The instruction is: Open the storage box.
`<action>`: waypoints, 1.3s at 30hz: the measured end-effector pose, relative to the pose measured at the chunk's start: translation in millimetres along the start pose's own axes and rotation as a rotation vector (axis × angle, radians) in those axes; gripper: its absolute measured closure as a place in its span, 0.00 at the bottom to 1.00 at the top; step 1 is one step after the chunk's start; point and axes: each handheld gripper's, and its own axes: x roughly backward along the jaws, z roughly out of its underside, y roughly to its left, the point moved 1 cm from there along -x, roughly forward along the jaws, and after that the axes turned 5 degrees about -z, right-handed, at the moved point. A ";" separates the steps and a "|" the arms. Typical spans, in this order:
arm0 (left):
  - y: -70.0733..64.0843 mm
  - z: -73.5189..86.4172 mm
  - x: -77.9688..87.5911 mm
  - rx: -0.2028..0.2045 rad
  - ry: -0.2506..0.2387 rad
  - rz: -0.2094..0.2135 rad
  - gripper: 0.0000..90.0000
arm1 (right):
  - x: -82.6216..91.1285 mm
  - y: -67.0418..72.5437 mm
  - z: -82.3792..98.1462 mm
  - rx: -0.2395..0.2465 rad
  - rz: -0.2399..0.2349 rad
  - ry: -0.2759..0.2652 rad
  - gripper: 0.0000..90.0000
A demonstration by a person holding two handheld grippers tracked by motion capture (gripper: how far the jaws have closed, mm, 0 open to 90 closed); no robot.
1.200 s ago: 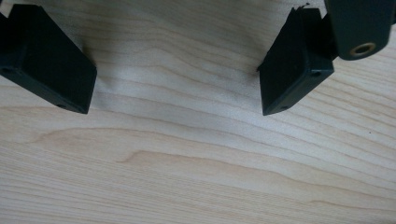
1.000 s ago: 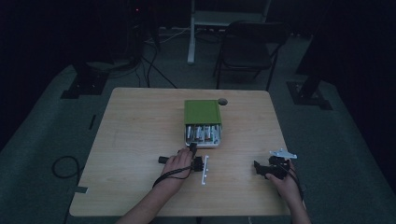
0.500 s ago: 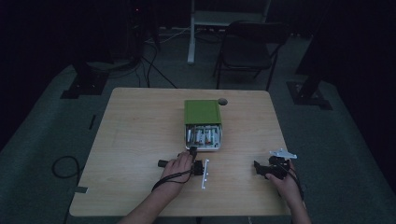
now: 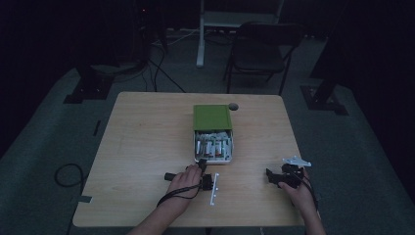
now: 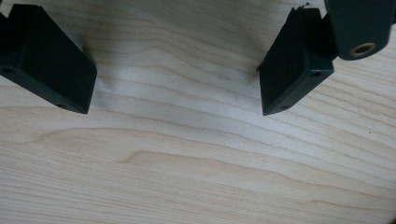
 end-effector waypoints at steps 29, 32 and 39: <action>-12.5 -9.8 26.3 0.009 -0.016 0.045 0.81 | 0.0 0.0 0.0 0.001 0.000 0.000 0.12; -12.9 -9.7 27.4 0.006 -0.018 0.045 0.81 | 0.0 0.0 0.0 0.001 0.000 0.001 0.12; -12.7 -8.6 28.4 0.009 -0.026 0.048 0.81 | 0.0 0.0 0.1 0.001 0.000 0.001 0.12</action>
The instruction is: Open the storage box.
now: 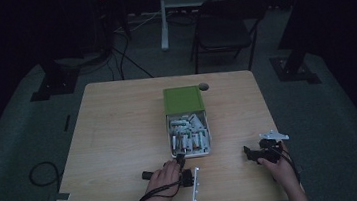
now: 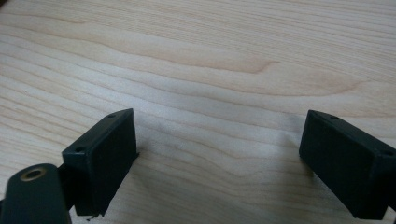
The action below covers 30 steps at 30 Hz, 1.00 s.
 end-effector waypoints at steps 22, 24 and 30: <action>8.5 29.1 16.2 0.365 -0.123 0.151 0.65 | 0.0 0.0 0.0 0.000 0.000 0.000 0.12; 8.5 30.7 17.4 0.398 -0.133 0.163 0.65 | 0.0 0.0 0.0 0.000 0.000 0.000 0.12; 9.1 34.6 20.1 0.442 -0.142 0.192 0.65 | 0.0 0.0 0.0 0.000 0.000 0.000 0.12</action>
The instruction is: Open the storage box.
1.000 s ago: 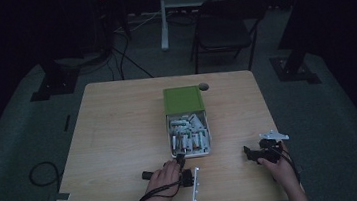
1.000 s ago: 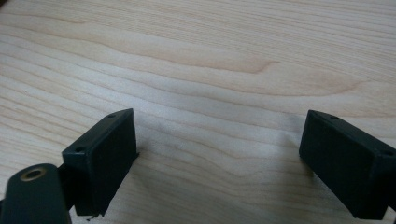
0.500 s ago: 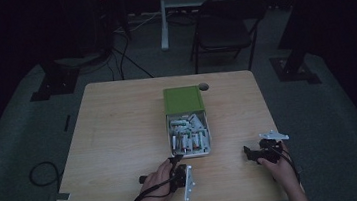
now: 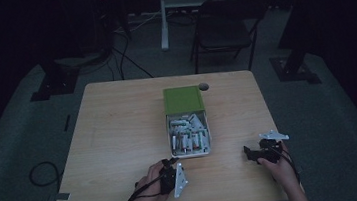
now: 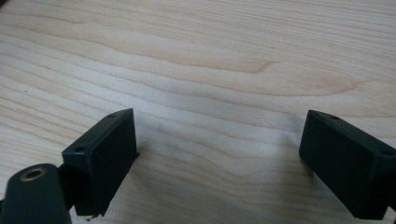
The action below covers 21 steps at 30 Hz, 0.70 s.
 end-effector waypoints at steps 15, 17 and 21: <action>5.8 23.0 7.9 0.165 0.000 0.052 0.65 | 0.0 0.0 0.0 0.000 0.000 0.000 0.12; 7.9 27.4 8.8 0.200 0.002 0.058 0.65 | 0.1 0.0 0.0 0.001 0.000 0.001 0.12; 14.2 37.9 11.4 0.244 0.012 0.053 0.65 | 0.0 0.0 0.0 0.000 0.000 0.000 0.12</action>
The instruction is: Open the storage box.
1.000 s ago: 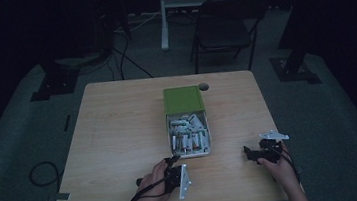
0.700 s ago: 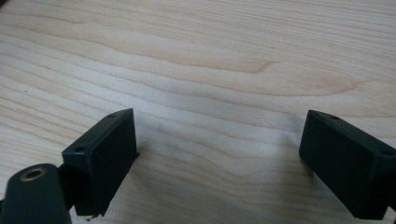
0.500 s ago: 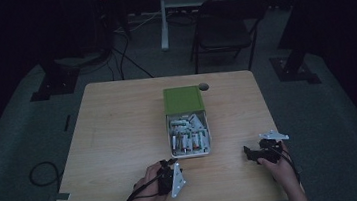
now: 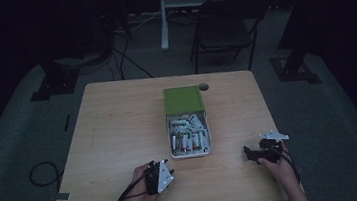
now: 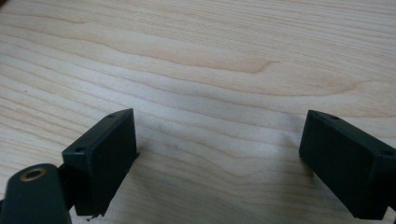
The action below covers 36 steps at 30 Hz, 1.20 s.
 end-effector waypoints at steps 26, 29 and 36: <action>42.3 44.8 12.7 0.279 0.000 -0.040 0.65 | 0.0 0.1 0.0 -0.001 0.000 0.000 0.12; 45.5 48.7 14.0 0.312 -0.009 -0.043 0.65 | 0.0 0.0 0.0 0.000 0.000 0.000 0.12; 57.6 61.0 18.9 0.391 -0.029 -0.060 0.62 | 0.0 0.1 0.0 0.000 0.000 0.000 0.12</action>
